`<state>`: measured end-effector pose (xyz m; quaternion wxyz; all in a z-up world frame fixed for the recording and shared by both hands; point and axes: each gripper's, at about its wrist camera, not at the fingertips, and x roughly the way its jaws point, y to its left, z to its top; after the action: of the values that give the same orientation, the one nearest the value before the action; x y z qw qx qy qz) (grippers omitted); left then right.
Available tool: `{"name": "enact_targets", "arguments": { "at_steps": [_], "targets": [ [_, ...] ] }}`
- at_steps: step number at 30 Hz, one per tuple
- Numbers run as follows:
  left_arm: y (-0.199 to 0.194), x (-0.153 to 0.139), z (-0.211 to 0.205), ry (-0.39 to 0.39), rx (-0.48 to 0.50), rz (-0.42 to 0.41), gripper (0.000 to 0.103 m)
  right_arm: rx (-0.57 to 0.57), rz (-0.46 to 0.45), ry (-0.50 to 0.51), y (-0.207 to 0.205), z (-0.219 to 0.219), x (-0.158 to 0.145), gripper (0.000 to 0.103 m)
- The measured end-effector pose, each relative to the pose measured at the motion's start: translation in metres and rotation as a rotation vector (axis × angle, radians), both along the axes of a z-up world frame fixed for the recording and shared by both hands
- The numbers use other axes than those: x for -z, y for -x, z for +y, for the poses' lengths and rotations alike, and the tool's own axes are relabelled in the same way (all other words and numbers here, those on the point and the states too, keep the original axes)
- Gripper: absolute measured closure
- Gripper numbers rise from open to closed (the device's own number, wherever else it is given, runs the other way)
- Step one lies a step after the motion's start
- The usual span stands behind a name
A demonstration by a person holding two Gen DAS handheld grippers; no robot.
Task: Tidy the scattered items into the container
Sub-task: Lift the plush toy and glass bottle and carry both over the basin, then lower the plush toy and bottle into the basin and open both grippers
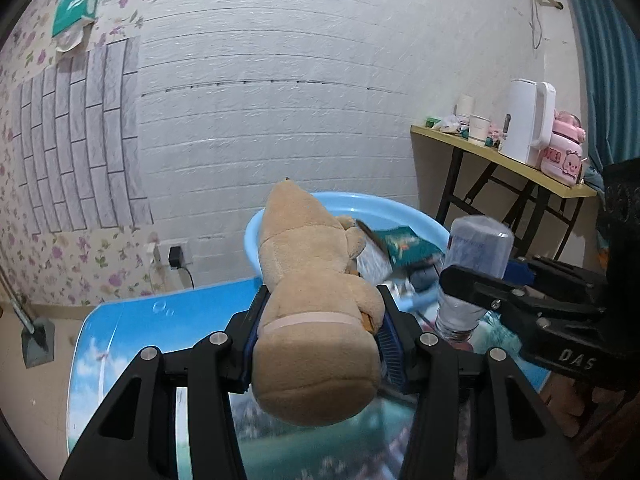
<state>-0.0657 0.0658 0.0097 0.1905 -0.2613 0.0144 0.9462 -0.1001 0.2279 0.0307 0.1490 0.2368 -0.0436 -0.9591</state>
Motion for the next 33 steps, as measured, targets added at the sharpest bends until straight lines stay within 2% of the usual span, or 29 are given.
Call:
{"name": "enact_targets", "arguments": {
  "at_steps": [11, 19, 23, 26, 27, 28, 33],
  "targets": [
    [0.065, 0.005, 0.025, 0.050, 0.001, -0.011, 0.054, 0.052, -0.021, 0.057, 0.068, 0.026, -0.004, 0.064],
    [0.105, 0.013, 0.029, 0.059, -0.013, -0.033, 0.054, 0.051, -0.052, 0.053, 0.095, 0.033, 0.006, 0.064],
    [0.114, 0.019, 0.031, 0.067, -0.016, -0.051, 0.054, 0.028, -0.098, 0.051, 0.107, 0.029, 0.015, 0.064],
    [0.117, 0.020, 0.030, 0.078, -0.032, -0.054, 0.042, 0.014, -0.122, 0.043, 0.111, 0.027, 0.020, 0.064],
    [0.117, 0.020, 0.030, 0.087, -0.047, -0.046, 0.033, 0.016, -0.125, 0.036, 0.112, 0.026, 0.021, 0.064],
    [0.117, 0.019, 0.029, 0.089, -0.053, -0.040, 0.028, 0.019, -0.125, 0.031, 0.112, 0.025, 0.021, 0.063],
    [0.110, 0.013, 0.024, 0.072, -0.056, -0.031, 0.028, 0.043, -0.114, 0.009, 0.106, 0.025, 0.018, 0.063]
  ]
}}
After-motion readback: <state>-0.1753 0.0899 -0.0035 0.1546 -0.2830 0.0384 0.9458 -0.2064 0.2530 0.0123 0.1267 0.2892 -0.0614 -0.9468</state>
